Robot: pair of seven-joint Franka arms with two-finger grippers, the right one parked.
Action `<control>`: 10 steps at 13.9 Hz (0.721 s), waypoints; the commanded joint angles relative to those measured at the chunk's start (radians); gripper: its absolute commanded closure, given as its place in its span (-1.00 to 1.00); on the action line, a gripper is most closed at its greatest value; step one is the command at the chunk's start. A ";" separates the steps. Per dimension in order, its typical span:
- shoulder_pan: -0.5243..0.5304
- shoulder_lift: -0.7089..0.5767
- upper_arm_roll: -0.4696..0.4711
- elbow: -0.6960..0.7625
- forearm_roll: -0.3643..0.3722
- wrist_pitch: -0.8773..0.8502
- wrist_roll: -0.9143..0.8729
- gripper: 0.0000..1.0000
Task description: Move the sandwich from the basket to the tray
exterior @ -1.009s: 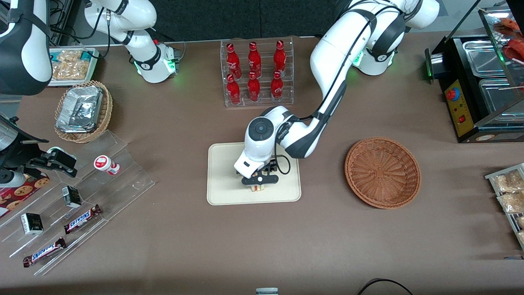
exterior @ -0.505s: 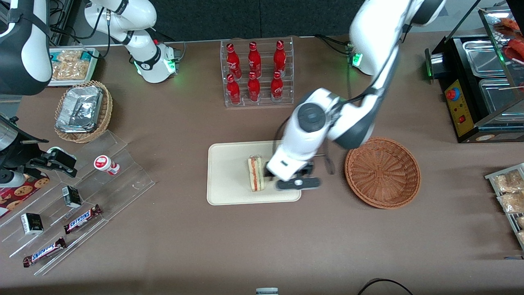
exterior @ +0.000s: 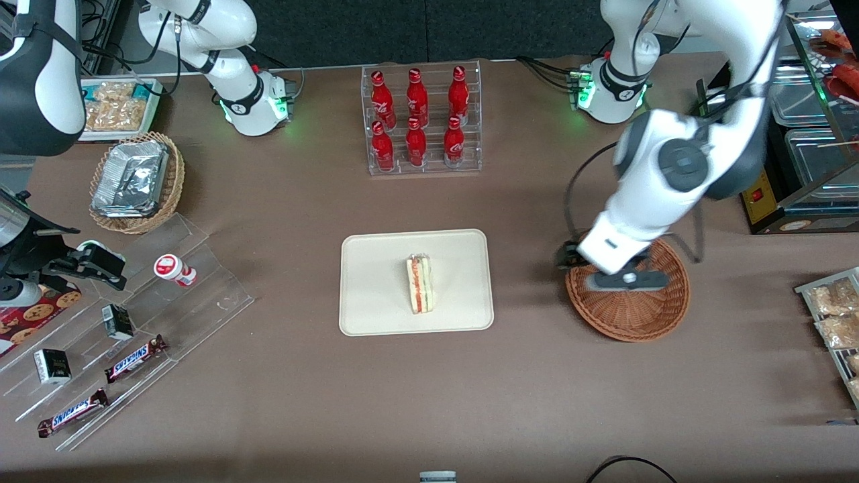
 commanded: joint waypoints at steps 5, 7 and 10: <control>0.144 -0.211 -0.003 0.010 -0.011 -0.286 0.148 -0.99; 0.149 -0.191 0.002 0.160 0.000 -0.434 0.147 -1.00; 0.150 -0.187 0.000 0.317 0.002 -0.587 0.145 -1.00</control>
